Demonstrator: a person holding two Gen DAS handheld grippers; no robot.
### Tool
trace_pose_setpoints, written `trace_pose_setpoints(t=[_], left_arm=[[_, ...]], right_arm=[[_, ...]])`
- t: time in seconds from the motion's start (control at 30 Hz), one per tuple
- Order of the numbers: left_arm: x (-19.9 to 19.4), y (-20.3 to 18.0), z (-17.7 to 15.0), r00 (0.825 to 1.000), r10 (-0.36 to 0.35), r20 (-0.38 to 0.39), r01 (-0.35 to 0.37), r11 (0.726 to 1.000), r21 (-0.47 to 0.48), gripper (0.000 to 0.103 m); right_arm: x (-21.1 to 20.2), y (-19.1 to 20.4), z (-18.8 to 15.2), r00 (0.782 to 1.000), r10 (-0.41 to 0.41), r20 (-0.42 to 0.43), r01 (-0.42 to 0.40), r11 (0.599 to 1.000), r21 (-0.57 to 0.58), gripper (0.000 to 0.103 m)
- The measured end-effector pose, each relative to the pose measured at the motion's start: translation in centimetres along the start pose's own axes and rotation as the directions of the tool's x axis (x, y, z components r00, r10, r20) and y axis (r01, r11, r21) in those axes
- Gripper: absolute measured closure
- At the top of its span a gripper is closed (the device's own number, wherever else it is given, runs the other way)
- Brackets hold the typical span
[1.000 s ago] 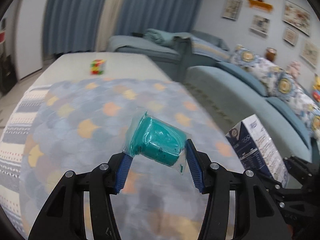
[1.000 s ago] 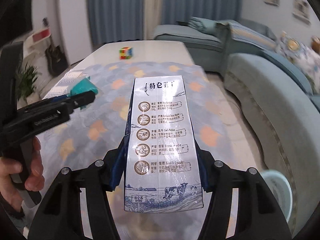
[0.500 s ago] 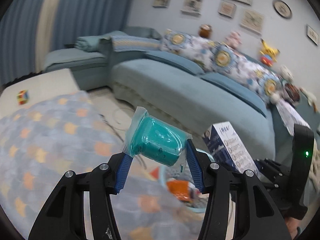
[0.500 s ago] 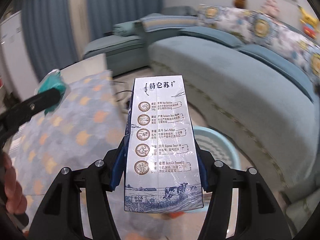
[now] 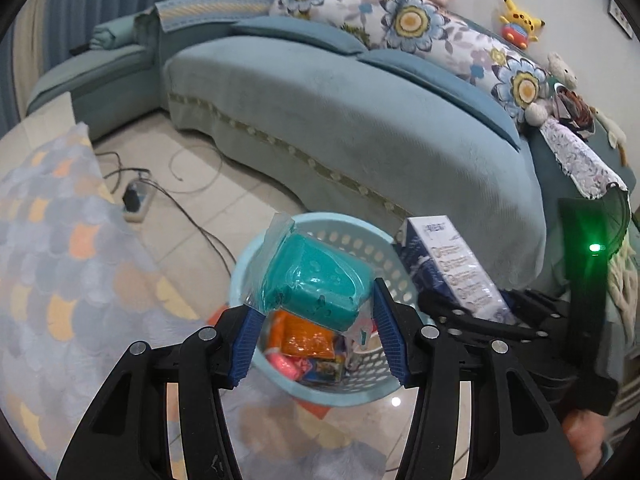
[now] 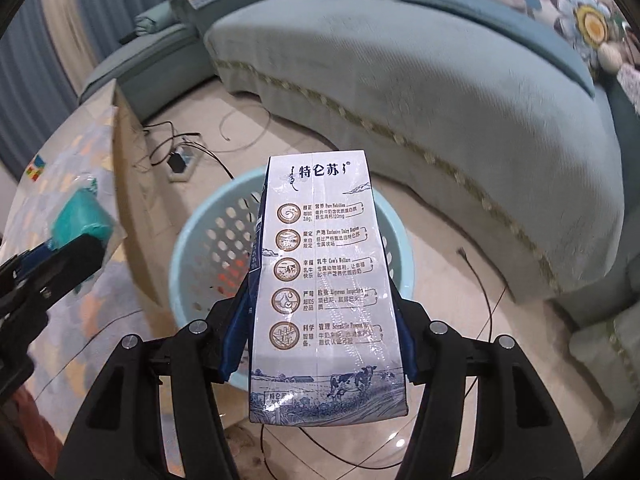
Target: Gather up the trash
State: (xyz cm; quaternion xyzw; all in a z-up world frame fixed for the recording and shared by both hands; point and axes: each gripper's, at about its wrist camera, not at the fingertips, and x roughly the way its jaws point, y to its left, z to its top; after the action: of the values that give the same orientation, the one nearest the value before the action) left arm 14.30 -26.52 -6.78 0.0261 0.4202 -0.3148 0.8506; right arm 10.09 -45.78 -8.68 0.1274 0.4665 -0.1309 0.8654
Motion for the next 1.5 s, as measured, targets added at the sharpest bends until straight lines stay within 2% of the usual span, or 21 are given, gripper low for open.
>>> trace_pose_setpoints(t=[0.1,0.17,0.23,0.3,0.57,0.8,0.87,0.97,1.07,1.1,1.13,1.2,1.33,1.37,1.47,1.5], left_arm=[[1.0,0.6,-0.2,1.000,-0.006,-0.005,0.005,1.000,-0.023,0.047],[1.2,1.0,-0.3,1.000,-0.018,-0.009,0.017,0.999,-0.039,0.033],[1.3,1.0,-0.2,1.000,-0.021,-0.007,0.020,0.998,-0.052,0.029],[1.3,1.1,-0.1,0.999,-0.040,-0.006,0.040,0.997,-0.064,0.029],[-0.5,0.9,-0.2,0.998,-0.056,0.028,0.058,0.995,-0.077,0.026],[-4.9,0.4,-1.5,0.996,-0.012,0.093,0.017,0.999,-0.045,0.026],[-6.6,0.4,-2.1,0.993,0.008,0.118,-0.004,0.999,-0.035,0.025],[-9.5,1.2,-3.5,0.986,0.046,0.162,-0.037,0.998,-0.056,0.022],[-12.2,2.7,-5.2,0.972,0.092,0.216,-0.075,0.993,-0.087,0.022],[-12.9,3.0,-5.6,0.968,0.118,0.224,-0.098,0.990,-0.098,0.022],[-13.5,3.5,-6.0,0.962,0.149,0.227,-0.127,0.986,-0.110,0.022],[-14.9,4.3,-7.0,0.948,0.208,0.241,-0.180,0.975,-0.132,0.022],[-17.2,5.0,-8.9,0.917,0.294,0.271,-0.259,0.953,-0.157,0.020],[-17.9,4.9,-9.6,0.902,0.327,0.282,-0.292,0.943,-0.160,0.019],[-19.3,4.9,-11.2,0.869,0.380,0.316,-0.341,0.924,-0.173,0.015],[-19.6,4.9,-11.4,0.864,0.386,0.322,-0.345,0.921,-0.181,0.015]], right_arm=[[1.8,-0.7,0.1,0.999,0.011,-0.037,-0.009,0.999,0.035,0.046],[2.5,-1.3,0.0,0.999,0.023,-0.046,-0.021,0.998,0.058,0.043],[2.4,-1.9,-0.4,0.999,0.032,-0.039,-0.029,0.997,0.072,0.037],[2.2,-2.4,-0.8,0.998,0.053,-0.025,-0.051,0.995,0.082,0.034],[0.2,-3.2,-1.7,0.997,0.081,0.014,-0.081,0.994,0.069,0.034],[-4.6,-0.6,-3.7,0.990,0.058,0.131,-0.057,0.998,-0.010,0.033],[-6.8,0.6,-4.7,0.979,0.061,0.193,-0.062,0.998,-0.003,0.026],[-9.3,3.3,-6.1,0.964,0.046,0.262,-0.040,0.999,-0.029,0.025],[-11.3,5.8,-7.0,0.947,0.008,0.320,0.008,0.999,-0.048,0.025],[-11.9,6.4,-7.2,0.937,-0.025,0.347,0.043,0.998,-0.046,0.025],[-12.6,7.2,-7.7,0.917,-0.064,0.393,0.085,0.996,-0.038,0.025],[-13.5,7.9,-8.3,0.898,-0.091,0.430,0.110,0.994,-0.020,0.025],[-14.1,8.2,-9.3,0.907,-0.068,0.415,0.047,0.997,0.061,0.023],[-14.2,8.4,-9.6,0.908,-0.062,0.415,0.033,0.997,0.076,0.023],[-14.8,9.4,-10.5,0.894,-0.045,0.446,0.014,0.997,0.073,0.023],[-14.9,10.1,-10.9,0.884,-0.048,0.466,0.026,0.998,0.053,0.023]])
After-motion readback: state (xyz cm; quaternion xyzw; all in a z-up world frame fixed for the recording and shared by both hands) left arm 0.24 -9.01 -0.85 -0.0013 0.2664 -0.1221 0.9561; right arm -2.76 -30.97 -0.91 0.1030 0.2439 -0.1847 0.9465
